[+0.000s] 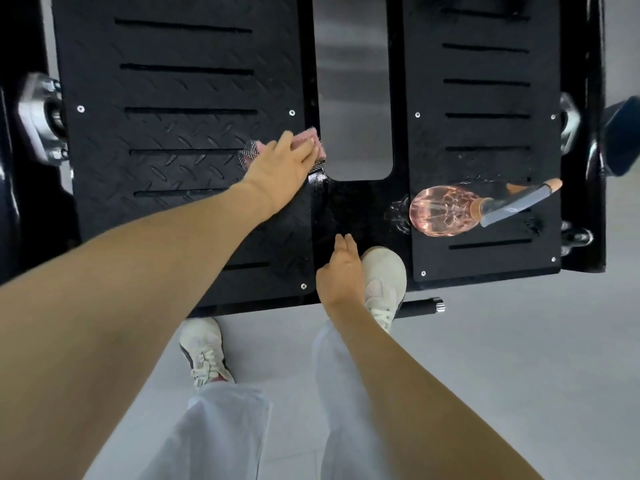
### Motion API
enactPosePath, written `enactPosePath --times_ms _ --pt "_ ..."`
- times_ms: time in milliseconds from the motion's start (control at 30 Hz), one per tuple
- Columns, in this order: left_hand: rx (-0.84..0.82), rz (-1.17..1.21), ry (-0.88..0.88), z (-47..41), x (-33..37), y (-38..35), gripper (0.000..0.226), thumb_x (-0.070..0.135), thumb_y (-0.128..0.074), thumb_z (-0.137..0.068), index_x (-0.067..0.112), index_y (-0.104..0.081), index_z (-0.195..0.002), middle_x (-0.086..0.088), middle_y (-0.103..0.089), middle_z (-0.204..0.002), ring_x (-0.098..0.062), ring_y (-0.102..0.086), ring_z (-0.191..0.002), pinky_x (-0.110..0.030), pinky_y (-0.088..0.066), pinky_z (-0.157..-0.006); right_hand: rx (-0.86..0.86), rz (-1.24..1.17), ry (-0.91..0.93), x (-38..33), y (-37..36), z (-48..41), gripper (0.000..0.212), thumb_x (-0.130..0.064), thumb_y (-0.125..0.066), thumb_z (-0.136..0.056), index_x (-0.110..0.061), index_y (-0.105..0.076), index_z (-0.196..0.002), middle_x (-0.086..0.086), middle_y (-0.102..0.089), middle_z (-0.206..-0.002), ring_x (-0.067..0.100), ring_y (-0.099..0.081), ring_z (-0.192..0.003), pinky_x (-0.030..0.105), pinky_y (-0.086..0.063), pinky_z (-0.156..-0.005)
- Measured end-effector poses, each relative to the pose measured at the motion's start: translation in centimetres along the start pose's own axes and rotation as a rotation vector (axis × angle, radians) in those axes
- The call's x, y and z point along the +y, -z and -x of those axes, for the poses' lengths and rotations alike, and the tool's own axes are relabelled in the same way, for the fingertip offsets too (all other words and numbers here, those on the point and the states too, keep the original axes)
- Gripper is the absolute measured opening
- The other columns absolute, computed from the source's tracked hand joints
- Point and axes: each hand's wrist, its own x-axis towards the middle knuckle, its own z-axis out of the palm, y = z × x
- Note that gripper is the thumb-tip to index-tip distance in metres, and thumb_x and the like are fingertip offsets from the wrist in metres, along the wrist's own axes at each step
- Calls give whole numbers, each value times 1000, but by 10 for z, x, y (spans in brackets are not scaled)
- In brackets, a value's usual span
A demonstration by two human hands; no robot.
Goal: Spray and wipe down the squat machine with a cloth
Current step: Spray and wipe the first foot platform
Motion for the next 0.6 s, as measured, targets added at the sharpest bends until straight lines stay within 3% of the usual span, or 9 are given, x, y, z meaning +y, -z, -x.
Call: enactPosePath --times_ms 67,167,233,333,400,533,600 --pt "23 55 -49 22 20 -5 73 7 -53 -90 4 -10 -150 -9 -25 -148 -30 -41 -112 -38 -43 -94 37 -66 -20 -4 5 -1 65 8 -39 -85 -3 -25 -148 15 -26 -154 29 -32 -138 33 -27 -114" --pt "-30 57 -308 75 56 -24 73 4 -50 -91 9 -10 -152 -8 -20 -148 -32 -38 -116 -43 -42 -97 69 -196 -93 -10 14 -3 63 8 -41 -87 -6 -28 -148 14 -34 -150 25 -35 -137 26 -28 -110" --pt "-16 34 -486 98 68 -35 72 7 -46 -93 12 -6 -153 -7 -20 -151 -33 -37 -115 -44 -42 -92 47 -204 -106 -9 15 -2 61 6 -43 -89 -6 -29 -147 12 -32 -151 24 -34 -138 25 -28 -110" --pt "36 32 -555 90 53 -42 71 8 -46 -94 15 -7 -153 -3 -28 -145 -29 -39 -111 -41 -40 -88 4 -121 -70 -9 11 4 62 3 -44 -91 -8 -26 -149 12 -22 -156 21 -25 -143 24 -23 -111" --pt "25 57 -470 83 41 -39 73 6 -49 -92 17 -10 -152 -3 -28 -145 -29 -39 -112 -40 -41 -88 -11 -94 -71 -11 8 4 65 4 -42 -90 -11 -22 -151 10 -15 -159 19 -20 -145 21 -21 -109" --pt "-44 336 -5 91 50 -36 80 5 -54 -85 20 -12 -152 3 -21 -153 -27 -39 -112 -37 -40 -90 -10 -132 -104 -14 8 6 70 7 -40 -88 -15 -20 -152 7 -10 -160 19 -20 -145 23 -27 -107" --pt "-81 363 34 106 69 -36 80 7 -52 -87 18 -7 -152 2 -16 -155 -28 -37 -114 -37 -40 -92 -13 -140 -97 -12 8 6 70 7 -40 -88 -14 -21 -151 7 -11 -160 19 -18 -145 22 -25 -108"
